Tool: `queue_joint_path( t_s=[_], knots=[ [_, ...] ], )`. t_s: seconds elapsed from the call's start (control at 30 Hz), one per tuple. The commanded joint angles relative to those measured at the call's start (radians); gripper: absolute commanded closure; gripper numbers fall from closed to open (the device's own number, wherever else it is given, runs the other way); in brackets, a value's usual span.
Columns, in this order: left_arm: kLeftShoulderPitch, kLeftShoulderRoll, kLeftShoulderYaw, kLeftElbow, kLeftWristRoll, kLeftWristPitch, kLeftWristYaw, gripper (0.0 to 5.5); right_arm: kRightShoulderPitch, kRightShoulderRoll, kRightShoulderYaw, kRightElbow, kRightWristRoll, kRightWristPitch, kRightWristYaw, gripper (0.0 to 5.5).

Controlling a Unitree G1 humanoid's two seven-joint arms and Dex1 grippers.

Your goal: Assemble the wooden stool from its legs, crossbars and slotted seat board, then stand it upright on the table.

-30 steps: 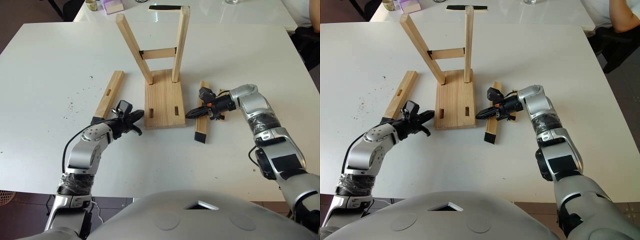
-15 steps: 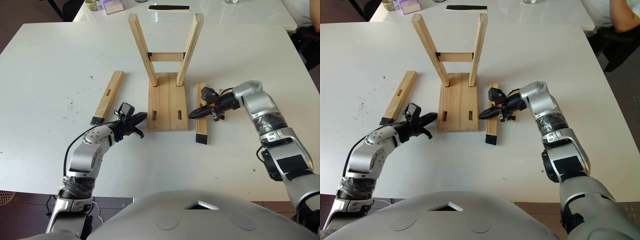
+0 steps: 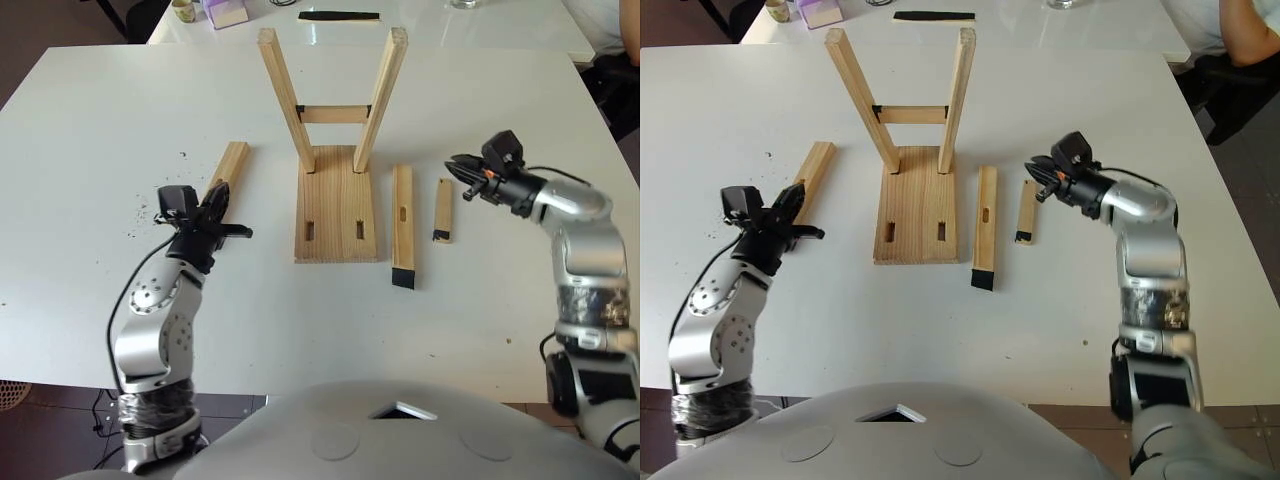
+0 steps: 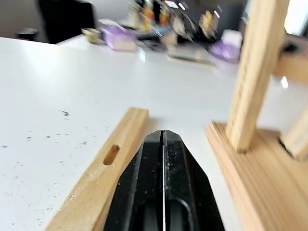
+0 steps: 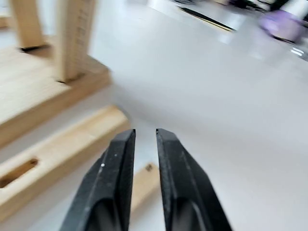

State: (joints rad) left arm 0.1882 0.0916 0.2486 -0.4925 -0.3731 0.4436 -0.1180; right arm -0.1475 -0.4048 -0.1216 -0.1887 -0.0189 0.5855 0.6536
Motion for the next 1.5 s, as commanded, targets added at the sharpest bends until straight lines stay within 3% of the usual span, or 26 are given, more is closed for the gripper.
queue_joint_path(
  t_s=[0.03, 0.37, 0.9, 1.3, 1.43, 1.5],
  knots=[
    [-0.027, -0.058, 0.018, 0.004, 0.011, -0.03, 0.089, 5.5, 0.12, 0.099, 0.012, -0.165, -0.026, 0.148, -0.173, 3.88],
    [-0.065, -0.015, 0.04, 0.042, -0.001, -0.014, 0.087, 5.5, 0.177, 0.281, 0.017, -0.331, 0.054, 0.49, -0.348, 2.42],
    [-0.059, -0.031, -0.002, 0.067, 0.023, -0.053, 0.093, 5.5, 0.189, 0.164, 0.113, -0.32, 0.072, 0.624, -0.379, 2.42],
    [-0.055, -0.026, 0.006, 0.033, 0.006, -0.035, 0.102, 5.5, 0.229, 0.179, 0.004, -0.414, 0.092, 0.739, -0.442, 4.17],
    [-0.086, -0.028, 0.012, -0.004, -0.027, -0.005, 0.112, 5.5, 0.123, 0.222, -0.08, -0.385, 0.09, 0.706, -0.497, 4.19],
    [-0.127, -0.026, 0.025, -0.024, -0.073, 0.011, 0.109, 5.5, -0.038, 0.291, -0.2, -0.308, 0.116, 0.614, -0.565, 4.19]
  ],
)
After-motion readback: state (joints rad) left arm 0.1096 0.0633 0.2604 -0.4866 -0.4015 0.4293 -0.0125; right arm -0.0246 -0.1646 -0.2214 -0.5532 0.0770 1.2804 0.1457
